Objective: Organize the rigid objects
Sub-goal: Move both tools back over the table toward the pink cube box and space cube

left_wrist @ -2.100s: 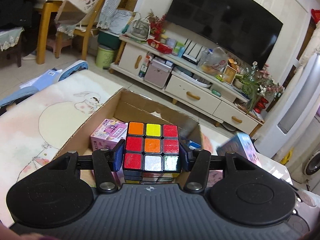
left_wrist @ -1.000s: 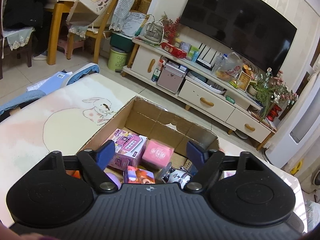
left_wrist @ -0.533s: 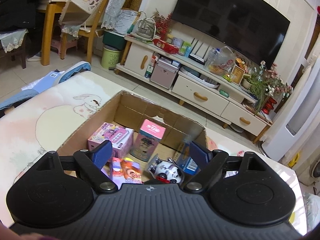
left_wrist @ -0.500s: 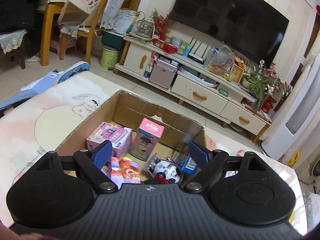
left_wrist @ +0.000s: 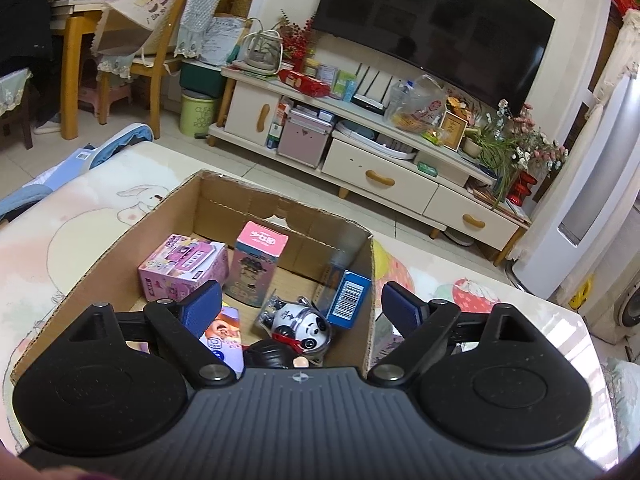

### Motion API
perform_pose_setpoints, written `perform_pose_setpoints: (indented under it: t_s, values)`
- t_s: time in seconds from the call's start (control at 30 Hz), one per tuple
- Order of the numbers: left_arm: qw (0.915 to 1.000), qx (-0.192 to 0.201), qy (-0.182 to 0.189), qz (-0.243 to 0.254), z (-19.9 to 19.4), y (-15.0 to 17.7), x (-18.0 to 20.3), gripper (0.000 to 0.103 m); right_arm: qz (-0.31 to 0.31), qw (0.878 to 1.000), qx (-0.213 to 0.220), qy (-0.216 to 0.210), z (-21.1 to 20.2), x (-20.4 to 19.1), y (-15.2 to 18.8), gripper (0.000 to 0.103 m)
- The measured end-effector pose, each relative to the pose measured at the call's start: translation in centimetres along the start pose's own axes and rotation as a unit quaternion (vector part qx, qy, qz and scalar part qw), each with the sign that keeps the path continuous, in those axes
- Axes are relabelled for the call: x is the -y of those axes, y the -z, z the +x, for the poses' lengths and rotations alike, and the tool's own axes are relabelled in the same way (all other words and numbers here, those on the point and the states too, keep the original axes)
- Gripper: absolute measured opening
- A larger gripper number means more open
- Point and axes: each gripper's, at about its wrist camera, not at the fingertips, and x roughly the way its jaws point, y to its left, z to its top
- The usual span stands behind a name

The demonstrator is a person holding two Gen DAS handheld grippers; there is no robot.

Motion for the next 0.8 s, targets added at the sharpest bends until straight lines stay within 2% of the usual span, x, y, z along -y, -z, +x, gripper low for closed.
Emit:
perform_pose_setpoints:
  t_s: [0.43,0.63,0.8]
  values:
    - [0.9999,0.0,0.005,0.012,0.3,0.0,-0.1,0.103,0.031,0.999,-0.011,0.04,1.4,4.0,1.9,0.081]
    - [0.9996,-0.001,0.011,0.028,0.2,0.4,0.6,0.103,0.012,0.997,-0.009,0.074,2.8,5.9,2.1,0.083]
    - [0.9988,-0.003,0.013,0.048,0.3,1.0,1.7,0.103,-0.014,0.996,-0.021,0.087,4.9,7.8,2.5,0.083]
